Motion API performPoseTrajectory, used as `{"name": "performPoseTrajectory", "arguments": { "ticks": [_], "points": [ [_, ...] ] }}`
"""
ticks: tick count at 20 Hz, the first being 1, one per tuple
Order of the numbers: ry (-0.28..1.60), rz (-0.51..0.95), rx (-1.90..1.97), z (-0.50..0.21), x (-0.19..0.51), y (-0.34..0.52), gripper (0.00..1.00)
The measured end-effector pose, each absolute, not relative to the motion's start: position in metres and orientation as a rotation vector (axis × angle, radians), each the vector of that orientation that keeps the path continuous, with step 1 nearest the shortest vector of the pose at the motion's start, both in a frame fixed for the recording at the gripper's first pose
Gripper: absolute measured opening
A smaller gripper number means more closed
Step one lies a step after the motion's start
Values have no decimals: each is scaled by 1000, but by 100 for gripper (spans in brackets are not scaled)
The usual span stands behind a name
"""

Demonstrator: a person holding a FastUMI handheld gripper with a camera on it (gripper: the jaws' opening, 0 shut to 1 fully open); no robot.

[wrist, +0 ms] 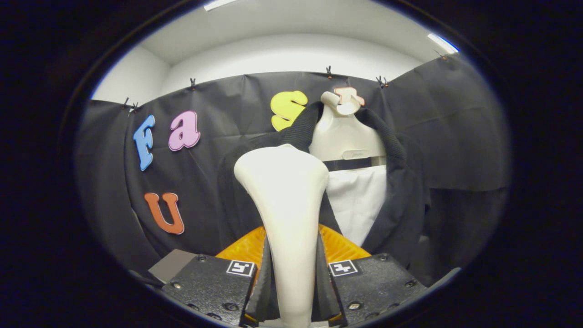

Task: Iron the clothes twice with a garment steamer, once on the left side and once on the right side.

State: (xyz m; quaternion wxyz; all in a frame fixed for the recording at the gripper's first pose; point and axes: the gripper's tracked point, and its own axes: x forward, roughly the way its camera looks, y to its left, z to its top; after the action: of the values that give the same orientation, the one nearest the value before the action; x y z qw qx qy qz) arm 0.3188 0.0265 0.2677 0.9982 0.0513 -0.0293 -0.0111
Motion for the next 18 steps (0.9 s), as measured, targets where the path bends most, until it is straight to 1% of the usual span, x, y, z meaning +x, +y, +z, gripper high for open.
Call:
{"name": "performPoseTrajectory", "arguments": {
  "ticks": [9,18],
  "points": [
    [-10,-72,44,223,328,17,46],
    [75,-92,30,149,320,7,46]
  ]
}}
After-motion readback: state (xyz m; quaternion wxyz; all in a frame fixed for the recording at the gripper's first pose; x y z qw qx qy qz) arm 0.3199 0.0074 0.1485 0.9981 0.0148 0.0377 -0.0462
